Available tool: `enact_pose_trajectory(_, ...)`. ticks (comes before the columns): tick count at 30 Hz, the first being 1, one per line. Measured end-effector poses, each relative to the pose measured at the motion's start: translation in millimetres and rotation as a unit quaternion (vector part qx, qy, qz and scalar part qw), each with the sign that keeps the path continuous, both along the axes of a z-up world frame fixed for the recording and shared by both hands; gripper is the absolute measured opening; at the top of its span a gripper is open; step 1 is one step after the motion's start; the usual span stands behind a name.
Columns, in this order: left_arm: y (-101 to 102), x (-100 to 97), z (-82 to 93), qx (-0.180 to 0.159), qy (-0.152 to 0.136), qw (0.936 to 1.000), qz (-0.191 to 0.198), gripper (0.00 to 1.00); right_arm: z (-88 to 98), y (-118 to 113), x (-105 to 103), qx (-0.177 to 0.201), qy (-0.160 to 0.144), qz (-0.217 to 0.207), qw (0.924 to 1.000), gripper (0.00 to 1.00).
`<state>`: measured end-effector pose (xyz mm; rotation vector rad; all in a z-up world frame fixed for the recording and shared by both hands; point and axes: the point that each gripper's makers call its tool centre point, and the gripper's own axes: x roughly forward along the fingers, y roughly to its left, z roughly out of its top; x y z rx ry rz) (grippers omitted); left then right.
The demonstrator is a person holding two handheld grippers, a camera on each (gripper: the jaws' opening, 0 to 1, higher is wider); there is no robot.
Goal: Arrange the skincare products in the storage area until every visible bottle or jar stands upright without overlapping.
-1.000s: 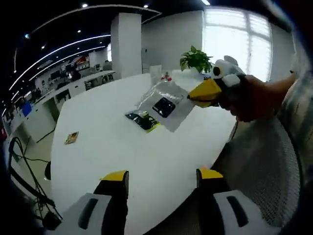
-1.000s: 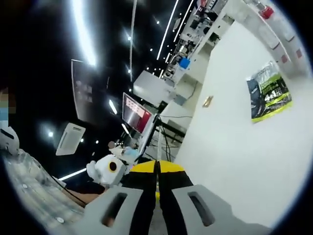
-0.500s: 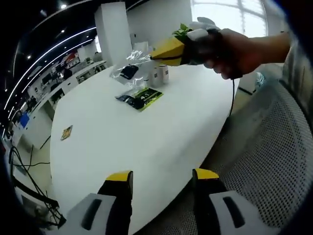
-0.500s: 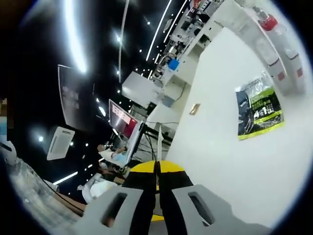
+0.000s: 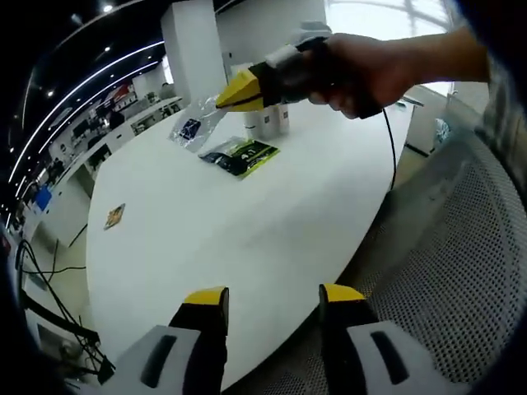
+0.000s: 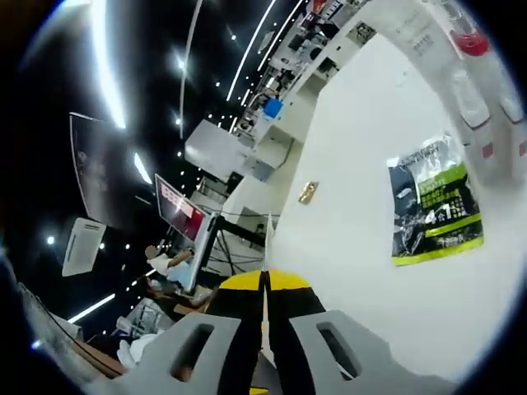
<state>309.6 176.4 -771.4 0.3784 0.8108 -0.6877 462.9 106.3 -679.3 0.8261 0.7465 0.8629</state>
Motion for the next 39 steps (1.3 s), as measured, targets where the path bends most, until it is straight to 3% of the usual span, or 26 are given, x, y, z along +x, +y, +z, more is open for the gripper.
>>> enact_pose_trajectory(8,3,1.4,-0.9,0.000,-0.003,1.0000,0.004,0.41,-11.7,14,26,-0.019,0.009,-0.009,0.9997,0.00)
enact_pose_trajectory(15,6,0.5,-4.7,0.003,0.006,1.0000,0.007,0.40,-38.2,21,47,-0.033,0.033,-0.029,0.9985,0.00)
enact_pose_trajectory(21,10,-2.3,-11.2,0.009,0.020,0.9997,0.008,0.38,-52.2,27,58,-0.040,0.044,-0.041,0.9974,0.00)
enact_pose_trajectory(39,12,-0.2,-9.2,0.005,0.014,0.9998,0.013,0.32,-77.5,35,76,-0.073,0.063,-0.052,0.9940,0.00)
